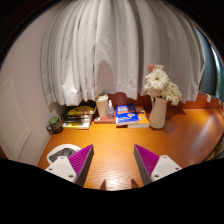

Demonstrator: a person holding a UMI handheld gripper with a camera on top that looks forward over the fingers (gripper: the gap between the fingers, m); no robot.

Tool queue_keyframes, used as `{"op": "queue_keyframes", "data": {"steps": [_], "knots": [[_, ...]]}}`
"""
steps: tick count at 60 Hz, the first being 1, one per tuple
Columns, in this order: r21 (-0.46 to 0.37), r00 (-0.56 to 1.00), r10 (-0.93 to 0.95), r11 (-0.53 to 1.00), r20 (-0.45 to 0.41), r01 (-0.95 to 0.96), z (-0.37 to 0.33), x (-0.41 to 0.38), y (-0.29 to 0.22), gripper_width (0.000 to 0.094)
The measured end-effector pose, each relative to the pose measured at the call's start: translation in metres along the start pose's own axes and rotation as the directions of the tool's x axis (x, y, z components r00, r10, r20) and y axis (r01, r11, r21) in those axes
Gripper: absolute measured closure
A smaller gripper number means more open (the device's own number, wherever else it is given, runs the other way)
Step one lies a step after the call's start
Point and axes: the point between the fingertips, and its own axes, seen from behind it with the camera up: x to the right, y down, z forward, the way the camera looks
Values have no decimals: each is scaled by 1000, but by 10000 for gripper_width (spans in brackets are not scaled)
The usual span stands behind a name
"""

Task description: Arrange mouse

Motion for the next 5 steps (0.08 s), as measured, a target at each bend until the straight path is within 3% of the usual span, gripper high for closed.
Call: {"op": "queue_keyframes", "data": {"steps": [5], "knots": [[0,1000,7,1000,9,-7,-2,5,3,137]]}}
